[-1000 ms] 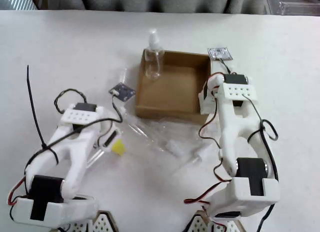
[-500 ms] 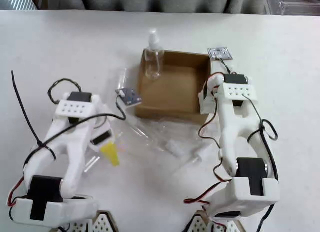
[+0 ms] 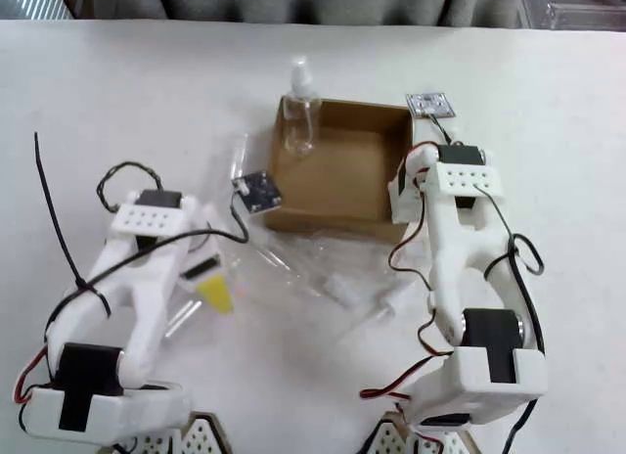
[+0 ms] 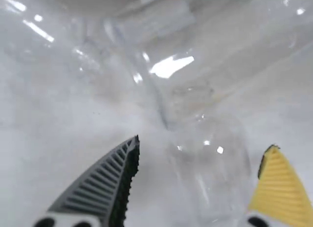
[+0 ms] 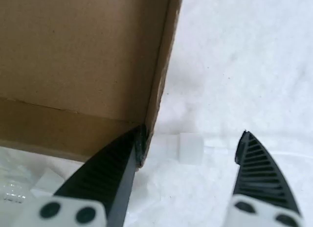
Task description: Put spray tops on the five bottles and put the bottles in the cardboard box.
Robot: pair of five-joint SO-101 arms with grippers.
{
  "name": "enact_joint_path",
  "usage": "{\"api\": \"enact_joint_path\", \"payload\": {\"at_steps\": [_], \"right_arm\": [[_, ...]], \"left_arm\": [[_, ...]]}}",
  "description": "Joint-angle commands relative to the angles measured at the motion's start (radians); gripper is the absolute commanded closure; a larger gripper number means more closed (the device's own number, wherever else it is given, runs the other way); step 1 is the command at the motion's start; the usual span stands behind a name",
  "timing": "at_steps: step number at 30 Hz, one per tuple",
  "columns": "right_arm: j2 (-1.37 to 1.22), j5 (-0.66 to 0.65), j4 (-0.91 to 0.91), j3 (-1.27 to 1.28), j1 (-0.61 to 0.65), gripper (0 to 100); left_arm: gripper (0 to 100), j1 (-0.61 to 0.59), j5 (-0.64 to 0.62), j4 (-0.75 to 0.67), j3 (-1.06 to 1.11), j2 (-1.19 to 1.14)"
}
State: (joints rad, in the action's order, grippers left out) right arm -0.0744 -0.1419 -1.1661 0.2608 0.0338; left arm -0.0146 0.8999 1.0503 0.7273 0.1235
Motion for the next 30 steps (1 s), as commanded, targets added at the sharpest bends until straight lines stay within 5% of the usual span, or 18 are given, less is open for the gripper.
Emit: {"api": "enact_joint_path", "payload": {"at_steps": [1,8,20,30], "right_arm": [[0.016,0.009,0.018,-0.041,-0.01,72.6],[0.016,0.009,0.019,-0.041,-0.01,72.6],[0.016,0.009,0.019,-0.041,-0.015,72.6],[0.131,0.002,-0.183,-0.144,-0.079,72.6]], "left_arm": [[63,-0.012,0.038,-0.032,0.014,0.004],[64,-0.012,0.064,-0.032,0.034,0.004],[95,-0.01,0.035,-0.107,0.087,0.012],[95,-0.05,-0.055,-0.118,0.08,0.013]]}}
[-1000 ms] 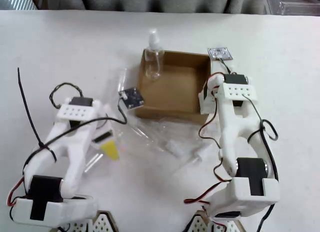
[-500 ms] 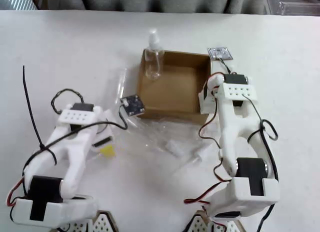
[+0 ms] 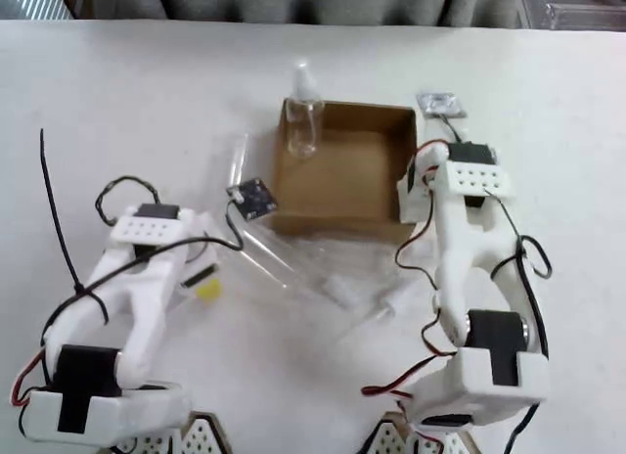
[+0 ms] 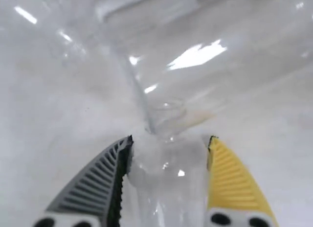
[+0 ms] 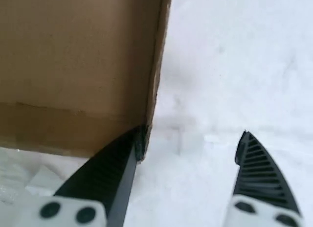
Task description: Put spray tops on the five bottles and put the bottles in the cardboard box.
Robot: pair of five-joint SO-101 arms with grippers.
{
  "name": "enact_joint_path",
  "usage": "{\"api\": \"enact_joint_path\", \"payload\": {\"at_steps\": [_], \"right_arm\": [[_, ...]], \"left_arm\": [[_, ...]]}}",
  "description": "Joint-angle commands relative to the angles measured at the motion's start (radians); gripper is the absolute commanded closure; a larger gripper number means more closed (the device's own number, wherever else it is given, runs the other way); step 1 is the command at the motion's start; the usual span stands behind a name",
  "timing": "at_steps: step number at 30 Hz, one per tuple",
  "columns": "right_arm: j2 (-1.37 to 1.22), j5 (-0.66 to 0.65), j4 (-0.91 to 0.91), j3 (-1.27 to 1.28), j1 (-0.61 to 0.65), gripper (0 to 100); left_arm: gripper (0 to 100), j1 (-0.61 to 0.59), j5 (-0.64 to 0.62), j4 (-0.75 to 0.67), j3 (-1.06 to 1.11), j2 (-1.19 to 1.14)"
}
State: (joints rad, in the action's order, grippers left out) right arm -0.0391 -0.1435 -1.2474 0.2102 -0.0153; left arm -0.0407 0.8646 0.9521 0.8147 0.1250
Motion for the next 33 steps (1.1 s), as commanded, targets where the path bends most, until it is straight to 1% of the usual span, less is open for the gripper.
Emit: {"api": "enact_joint_path", "payload": {"at_steps": [1,3,6,8,11,14,18,23,25,27,29,33], "right_arm": [[0.114,0.002,-0.137,-0.101,-0.031,72.7],[0.143,0.002,-0.18,-0.078,-0.031,72.7],[0.162,0.002,-0.185,0.015,-0.022,72.7],[0.163,0.006,-0.183,0.068,-0.007,73.5],[0.159,0.011,-0.182,0.129,0.013,77.3],[0.157,0.015,-0.142,0.198,0.039,79.0],[0.165,0.14,-0.068,0.278,0.068,79.0],[0.16,0.23,-0.048,0.318,0.102,79.0],[0.163,0.253,-0.019,0.342,0.104,79.0],[0.154,0.272,-0.004,0.362,0.113,79.1],[0.154,0.275,0.021,0.394,0.13,79.2],[0.154,0.275,0.087,0.45,0.134,79.3]], "left_arm": [[95,-0.028,-0.023,-0.028,-0.008,0.012],[94,-0.047,-0.074,-0.041,-0.008,0.012],[94,-0.071,-0.135,-0.071,-0.009,0.012],[94,-0.079,-0.137,-0.075,-0.011,0.012],[94,-0.079,-0.135,-0.075,-0.017,0.012],[94,-0.079,-0.133,-0.075,-0.017,0.012],[94,-0.079,-0.132,-0.075,-0.015,0.012],[94,-0.079,-0.13,-0.075,-0.018,0.008],[94,-0.079,-0.13,-0.075,-0.018,0.008],[94,-0.079,-0.103,-0.075,-0.018,0.008],[94,-0.079,-0.081,-0.075,-0.018,0.01],[94,-0.079,-0.078,-0.075,-0.017,0.01]]}}
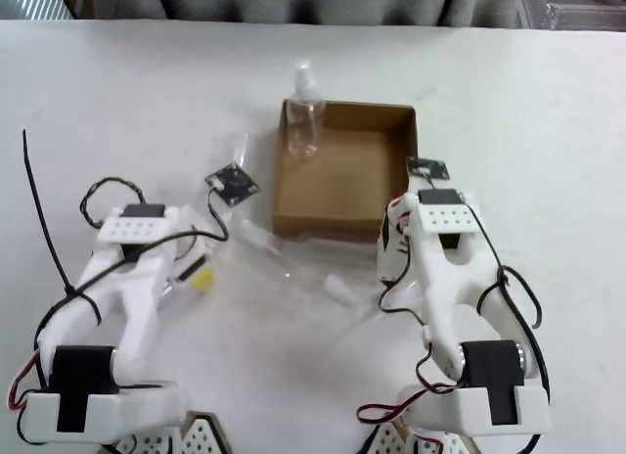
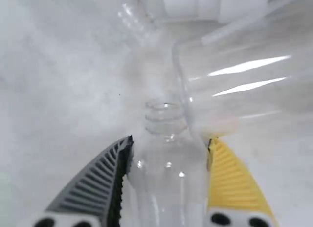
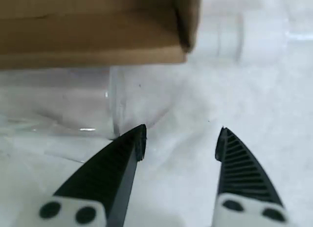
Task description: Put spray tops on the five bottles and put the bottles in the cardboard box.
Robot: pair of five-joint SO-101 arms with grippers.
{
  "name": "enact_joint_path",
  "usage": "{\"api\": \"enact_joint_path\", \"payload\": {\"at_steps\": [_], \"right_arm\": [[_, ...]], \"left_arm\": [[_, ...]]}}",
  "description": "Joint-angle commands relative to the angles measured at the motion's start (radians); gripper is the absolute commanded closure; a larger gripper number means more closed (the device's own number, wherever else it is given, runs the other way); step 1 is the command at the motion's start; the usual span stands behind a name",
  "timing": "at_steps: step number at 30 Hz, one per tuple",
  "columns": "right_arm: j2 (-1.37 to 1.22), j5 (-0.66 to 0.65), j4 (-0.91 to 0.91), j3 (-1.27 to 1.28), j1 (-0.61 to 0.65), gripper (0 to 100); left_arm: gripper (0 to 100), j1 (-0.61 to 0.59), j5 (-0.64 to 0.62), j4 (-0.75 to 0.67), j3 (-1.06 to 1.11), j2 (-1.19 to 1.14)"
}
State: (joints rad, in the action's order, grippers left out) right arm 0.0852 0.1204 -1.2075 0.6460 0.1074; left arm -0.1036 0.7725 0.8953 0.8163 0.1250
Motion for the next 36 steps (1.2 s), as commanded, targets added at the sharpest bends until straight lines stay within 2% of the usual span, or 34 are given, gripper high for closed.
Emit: {"api": "enact_joint_path", "payload": {"at_steps": [1,10,12,14,18,24,29,36], "right_arm": [[0.03,0.012,0.062,0.026,0.013,79.3],[0.028,0.006,0.082,0.071,0.035,79.4],[0.028,-0.032,0.11,0.097,0.031,79.7],[0.028,-0.064,0.148,0.126,0.019,83.7],[0.031,-0.08,0.16,0.132,0.018,98.9],[0.041,-0.15,0.073,0.1,0.01,98.2],[0.041,-0.255,-0.067,0.0,-0.067,98.2],[0.041,-0.362,-0.16,-0.147,-0.291,98.2]], "left_arm": [[94,-0.016,0.014,-0.018,-0.018,0.01],[94,-0.016,0.014,-0.018,-0.018,0.01],[94,-0.016,0.015,-0.018,-0.018,0.01],[94,-0.016,0.015,-0.018,-0.018,0.01],[94,-0.016,0.015,-0.018,-0.017,0.01],[94,-0.016,0.015,-0.018,-0.015,0.01],[94,-0.016,0.017,-0.018,-0.014,0.01],[95,-0.016,0.017,-0.018,-0.012,0.012]]}}
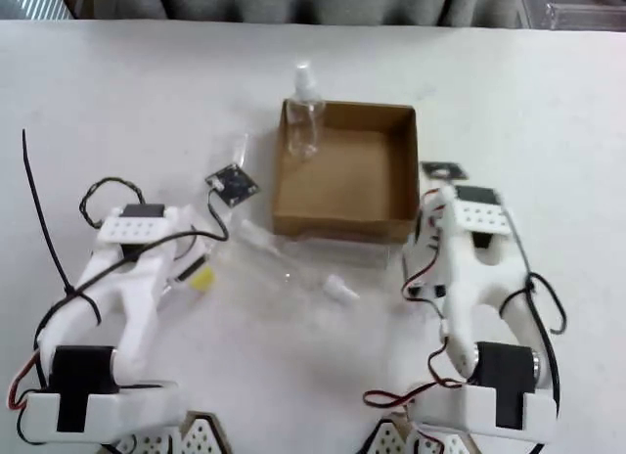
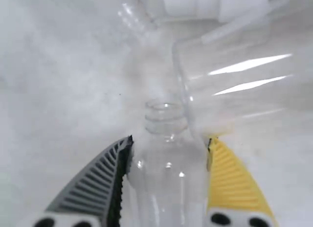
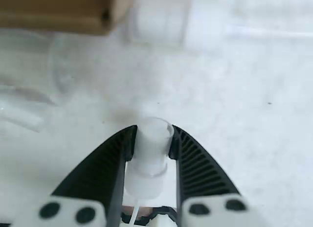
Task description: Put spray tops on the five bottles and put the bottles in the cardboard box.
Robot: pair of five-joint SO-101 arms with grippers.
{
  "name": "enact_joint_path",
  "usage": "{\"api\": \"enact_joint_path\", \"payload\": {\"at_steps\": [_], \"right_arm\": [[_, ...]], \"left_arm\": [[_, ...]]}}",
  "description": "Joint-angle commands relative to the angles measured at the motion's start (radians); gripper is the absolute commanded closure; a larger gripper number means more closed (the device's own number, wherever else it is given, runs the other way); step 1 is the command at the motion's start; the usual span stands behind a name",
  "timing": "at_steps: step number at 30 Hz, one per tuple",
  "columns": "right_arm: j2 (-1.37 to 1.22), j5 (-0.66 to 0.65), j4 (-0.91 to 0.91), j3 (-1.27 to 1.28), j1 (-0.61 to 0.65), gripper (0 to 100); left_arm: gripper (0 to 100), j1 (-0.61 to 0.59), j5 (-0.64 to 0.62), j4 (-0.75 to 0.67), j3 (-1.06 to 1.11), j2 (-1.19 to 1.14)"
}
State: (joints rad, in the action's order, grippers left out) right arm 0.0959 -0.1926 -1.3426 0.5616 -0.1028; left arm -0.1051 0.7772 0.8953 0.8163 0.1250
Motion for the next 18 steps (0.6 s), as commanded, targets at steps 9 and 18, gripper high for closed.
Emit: {"api": "enact_joint_path", "payload": {"at_steps": [9,18], "right_arm": [[0.122,-0.135,-0.025,-0.064,-0.226,98.2],[0.367,-0.175,-0.031,-0.057,-0.232,98.2]], "left_arm": [[95,-0.041,-0.038,-0.017,-0.021,0.015],[95,-0.047,-0.049,0.08,0.031,0.302]]}}
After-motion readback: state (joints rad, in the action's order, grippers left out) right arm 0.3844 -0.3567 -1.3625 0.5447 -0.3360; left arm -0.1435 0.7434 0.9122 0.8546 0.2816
